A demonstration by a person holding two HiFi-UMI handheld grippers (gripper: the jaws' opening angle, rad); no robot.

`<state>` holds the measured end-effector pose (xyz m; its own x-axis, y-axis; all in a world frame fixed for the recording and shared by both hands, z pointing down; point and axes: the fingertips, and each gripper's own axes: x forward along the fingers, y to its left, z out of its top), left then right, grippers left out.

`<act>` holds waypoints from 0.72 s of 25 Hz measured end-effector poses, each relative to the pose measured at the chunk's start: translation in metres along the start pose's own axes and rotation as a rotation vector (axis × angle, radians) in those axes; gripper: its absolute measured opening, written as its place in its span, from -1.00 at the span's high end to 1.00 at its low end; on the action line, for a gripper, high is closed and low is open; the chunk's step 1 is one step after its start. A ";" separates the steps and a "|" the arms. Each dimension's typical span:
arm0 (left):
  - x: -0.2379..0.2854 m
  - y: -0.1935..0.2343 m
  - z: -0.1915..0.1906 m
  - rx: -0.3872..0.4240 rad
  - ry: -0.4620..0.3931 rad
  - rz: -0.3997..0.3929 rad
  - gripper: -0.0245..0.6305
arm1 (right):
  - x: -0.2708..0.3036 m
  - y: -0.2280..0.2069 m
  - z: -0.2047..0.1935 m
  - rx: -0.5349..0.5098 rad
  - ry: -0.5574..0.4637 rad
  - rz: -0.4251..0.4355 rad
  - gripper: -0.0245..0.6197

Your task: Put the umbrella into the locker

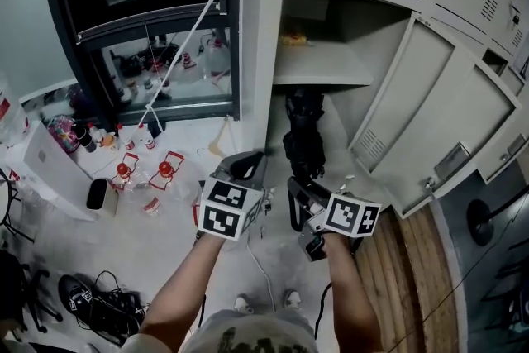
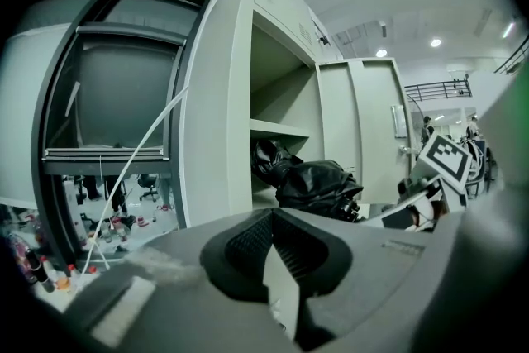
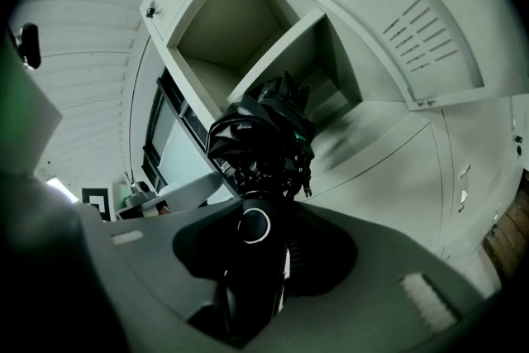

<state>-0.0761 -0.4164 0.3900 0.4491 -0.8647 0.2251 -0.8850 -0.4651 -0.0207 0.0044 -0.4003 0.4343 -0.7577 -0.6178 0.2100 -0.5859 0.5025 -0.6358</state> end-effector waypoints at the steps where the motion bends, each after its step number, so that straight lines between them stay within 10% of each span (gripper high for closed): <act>1: 0.003 0.000 0.001 -0.002 0.001 0.009 0.91 | 0.003 -0.004 0.003 0.001 0.012 0.007 0.50; 18: 0.022 0.002 -0.002 -0.028 0.042 0.226 0.91 | 0.064 -0.038 0.052 0.087 0.207 0.138 0.50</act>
<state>-0.0686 -0.4362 0.3964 0.2341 -0.9372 0.2586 -0.9658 -0.2546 -0.0484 -0.0069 -0.4903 0.4336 -0.8765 -0.4060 0.2586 -0.4529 0.5138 -0.7286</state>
